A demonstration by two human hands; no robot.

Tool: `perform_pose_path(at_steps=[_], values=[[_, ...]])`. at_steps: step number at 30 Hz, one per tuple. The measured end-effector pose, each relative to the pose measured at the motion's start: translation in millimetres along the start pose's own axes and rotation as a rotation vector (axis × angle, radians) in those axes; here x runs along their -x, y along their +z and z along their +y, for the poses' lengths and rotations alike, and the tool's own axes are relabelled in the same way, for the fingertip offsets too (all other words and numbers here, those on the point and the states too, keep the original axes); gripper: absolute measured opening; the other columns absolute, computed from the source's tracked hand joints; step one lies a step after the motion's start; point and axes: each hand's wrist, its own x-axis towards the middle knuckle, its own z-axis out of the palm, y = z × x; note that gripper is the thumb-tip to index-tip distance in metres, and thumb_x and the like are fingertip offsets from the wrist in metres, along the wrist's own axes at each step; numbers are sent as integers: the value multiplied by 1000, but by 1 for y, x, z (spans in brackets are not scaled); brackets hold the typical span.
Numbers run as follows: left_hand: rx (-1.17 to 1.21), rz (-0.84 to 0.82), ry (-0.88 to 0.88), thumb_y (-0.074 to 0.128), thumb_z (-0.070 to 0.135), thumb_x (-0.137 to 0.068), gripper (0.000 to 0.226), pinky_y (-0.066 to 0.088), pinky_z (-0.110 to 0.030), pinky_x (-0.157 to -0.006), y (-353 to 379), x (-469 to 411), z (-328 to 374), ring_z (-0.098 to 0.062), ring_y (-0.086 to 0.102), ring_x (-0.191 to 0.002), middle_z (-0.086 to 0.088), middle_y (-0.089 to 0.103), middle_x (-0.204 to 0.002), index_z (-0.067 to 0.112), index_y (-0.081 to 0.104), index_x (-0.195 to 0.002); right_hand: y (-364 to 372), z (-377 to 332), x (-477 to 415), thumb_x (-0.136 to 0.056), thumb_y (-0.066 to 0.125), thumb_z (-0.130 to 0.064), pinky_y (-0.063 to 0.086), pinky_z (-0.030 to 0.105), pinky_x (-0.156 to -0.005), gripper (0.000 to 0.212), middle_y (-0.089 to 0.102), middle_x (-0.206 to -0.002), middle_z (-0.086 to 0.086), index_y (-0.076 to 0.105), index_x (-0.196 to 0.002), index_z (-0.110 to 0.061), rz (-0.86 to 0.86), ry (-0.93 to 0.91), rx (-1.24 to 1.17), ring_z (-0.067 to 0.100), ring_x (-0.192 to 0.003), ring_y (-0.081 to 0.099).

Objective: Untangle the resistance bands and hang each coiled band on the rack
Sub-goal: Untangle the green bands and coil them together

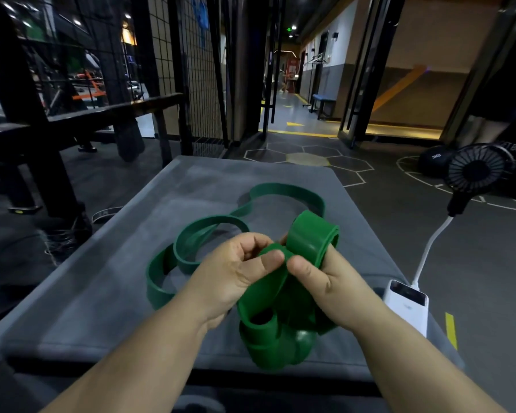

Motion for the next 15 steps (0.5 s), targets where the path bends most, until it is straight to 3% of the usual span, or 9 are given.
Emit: perform_pose_path(at_steps=[3,5,7,9,11,15], values=[[-14,-56,-67,73,42,-71,56,55,-29,-88,-2,2,-1,-16,68,-104,-2,71,-111,17,58,-118,0,-7,-1,-80,64,-55,48,11,-75,31,70,-87,-18,60,-94,-28,218,43,-88,-8,-84,64],[-54,-146,-132,79,43,-63,74,52,-26,-90,-4,3,-2,-7,64,-110,7,67,-121,27,48,-128,-4,-8,-2,-69,61,-58,49,18,-77,38,71,-87,-14,61,-91,-27,368,87,-125,-4,-84,65],[-175,-177,-148,81,45,-54,83,52,-22,-88,-2,5,-3,1,62,-109,14,63,-122,33,44,-126,-6,-8,-4,-70,61,-66,53,31,-83,51,71,-93,0,62,-93,-21,470,116,-139,13,-91,67],[-315,-72,-135,84,45,-54,78,51,-22,-90,0,4,-8,0,61,-107,14,62,-120,34,45,-121,-8,-6,-5,-73,62,-76,54,41,-84,70,68,-93,15,61,-94,-9,524,125,-136,28,-89,66],[-316,25,-133,85,34,-65,66,50,-25,-94,3,1,-12,-5,61,-108,7,63,-119,28,47,-119,-7,-6,-6,-69,60,-77,53,44,-80,83,63,-83,20,56,-95,2,545,133,-124,32,-80,63],[174,98,-125,74,9,-72,45,52,-39,-91,0,-3,-8,-23,68,-99,-11,72,-108,10,59,-114,-12,-6,-4,-67,54,-76,47,32,-66,85,56,-74,4,56,-94,4,530,173,-68,16,-69,55]])
